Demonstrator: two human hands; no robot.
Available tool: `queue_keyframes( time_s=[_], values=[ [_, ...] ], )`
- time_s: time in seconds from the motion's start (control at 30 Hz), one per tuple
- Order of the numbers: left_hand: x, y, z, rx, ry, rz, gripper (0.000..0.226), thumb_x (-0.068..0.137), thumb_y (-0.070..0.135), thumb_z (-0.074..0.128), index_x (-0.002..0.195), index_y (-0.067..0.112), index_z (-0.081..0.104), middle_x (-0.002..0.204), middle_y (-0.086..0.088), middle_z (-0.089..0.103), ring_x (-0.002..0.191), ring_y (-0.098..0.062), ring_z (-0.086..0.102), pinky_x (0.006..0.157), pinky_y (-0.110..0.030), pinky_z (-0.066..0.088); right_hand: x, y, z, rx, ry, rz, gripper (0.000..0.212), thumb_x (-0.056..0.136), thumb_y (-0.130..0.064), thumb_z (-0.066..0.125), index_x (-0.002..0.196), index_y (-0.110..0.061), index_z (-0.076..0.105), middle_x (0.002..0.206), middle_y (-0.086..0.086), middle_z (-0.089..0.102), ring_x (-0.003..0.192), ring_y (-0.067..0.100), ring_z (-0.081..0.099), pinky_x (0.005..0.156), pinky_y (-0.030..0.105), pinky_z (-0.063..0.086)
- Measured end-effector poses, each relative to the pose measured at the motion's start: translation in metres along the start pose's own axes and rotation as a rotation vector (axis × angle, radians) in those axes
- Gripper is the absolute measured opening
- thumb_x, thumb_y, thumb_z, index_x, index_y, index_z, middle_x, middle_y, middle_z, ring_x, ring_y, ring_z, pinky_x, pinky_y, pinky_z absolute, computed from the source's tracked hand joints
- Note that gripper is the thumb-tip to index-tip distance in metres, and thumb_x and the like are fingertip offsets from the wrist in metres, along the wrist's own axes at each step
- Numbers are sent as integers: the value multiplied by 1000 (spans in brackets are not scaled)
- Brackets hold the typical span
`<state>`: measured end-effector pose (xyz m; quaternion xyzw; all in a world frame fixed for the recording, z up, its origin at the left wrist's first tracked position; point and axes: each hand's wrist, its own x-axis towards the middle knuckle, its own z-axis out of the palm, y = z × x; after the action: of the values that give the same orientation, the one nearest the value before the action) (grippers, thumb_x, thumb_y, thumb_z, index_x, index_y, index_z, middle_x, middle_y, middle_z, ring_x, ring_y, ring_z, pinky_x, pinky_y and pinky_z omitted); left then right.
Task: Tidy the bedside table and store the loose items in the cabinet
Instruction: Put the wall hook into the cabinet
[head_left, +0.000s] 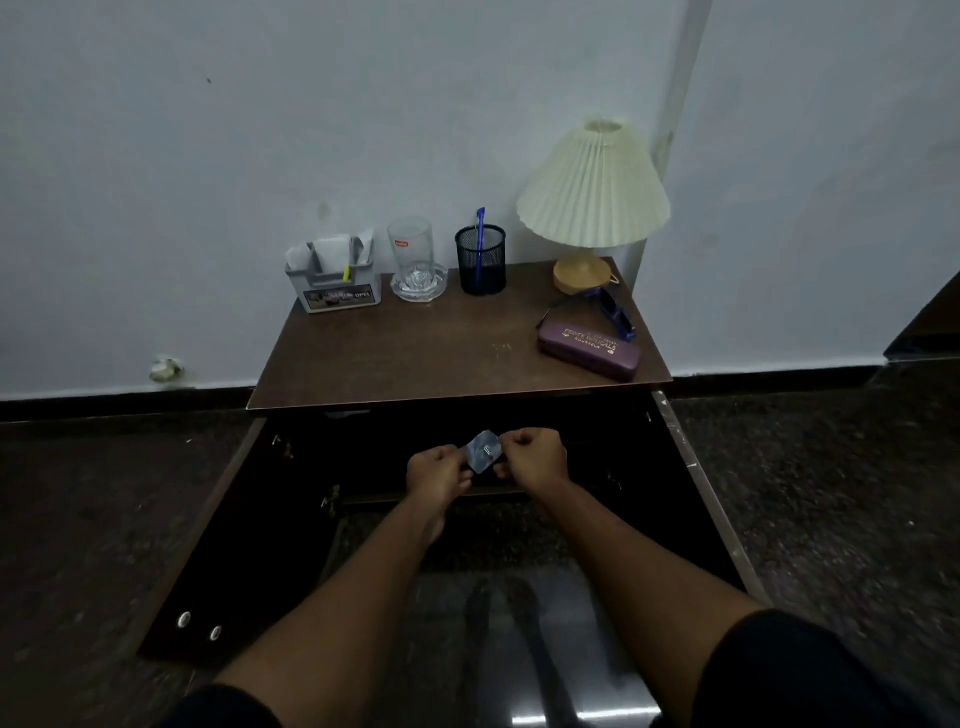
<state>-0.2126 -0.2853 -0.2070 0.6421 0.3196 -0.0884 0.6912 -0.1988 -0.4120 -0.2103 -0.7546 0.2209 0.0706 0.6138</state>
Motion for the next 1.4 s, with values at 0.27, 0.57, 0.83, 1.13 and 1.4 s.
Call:
queue_keyframes(
  time_s=[0.27, 0.57, 0.83, 1.13, 1.4],
  values=[
    [66, 2, 20, 119, 42, 21, 14, 92, 7, 59, 102, -2, 62, 93, -15, 66, 82, -24, 65, 85, -42, 59, 51, 11, 29, 30, 4, 33, 21, 96, -17, 60, 81, -5, 70, 80, 15, 73, 61, 22, 69, 69, 40, 61],
    [108, 10, 28, 204, 53, 12, 39, 93, 16, 50, 128, 3, 61, 121, -16, 69, 106, -30, 68, 89, -36, 58, 94, 17, 49, 55, 63, 152, 36, 94, -15, 54, 123, 3, 66, 125, 20, 68, 115, 35, 64, 91, 31, 50],
    [112, 0, 29, 231, 54, -3, 42, 92, 16, 52, 130, 1, 59, 122, -17, 68, 108, -31, 68, 92, -37, 57, 108, 13, 61, 226, -86, 228, 42, 102, -30, 52, 133, -2, 61, 135, 16, 62, 123, 32, 60, 104, 37, 49],
    [93, 11, 28, 212, 87, 47, 39, 89, 15, 58, 124, -2, 60, 116, -20, 69, 105, -34, 68, 89, -39, 57, 96, 0, 46, 307, -186, 172, 37, 104, -29, 46, 131, -9, 61, 124, 7, 66, 110, 23, 63, 92, 33, 51],
    [50, 14, 26, 167, -11, 129, 22, 99, 3, 48, 87, 19, 58, 77, -3, 61, 66, -13, 55, 63, -28, 50, 51, 0, 20, 170, -212, 46, 14, 96, -5, 55, 87, -13, 63, 83, 7, 64, 67, 13, 56, 60, 26, 45]
  ],
)
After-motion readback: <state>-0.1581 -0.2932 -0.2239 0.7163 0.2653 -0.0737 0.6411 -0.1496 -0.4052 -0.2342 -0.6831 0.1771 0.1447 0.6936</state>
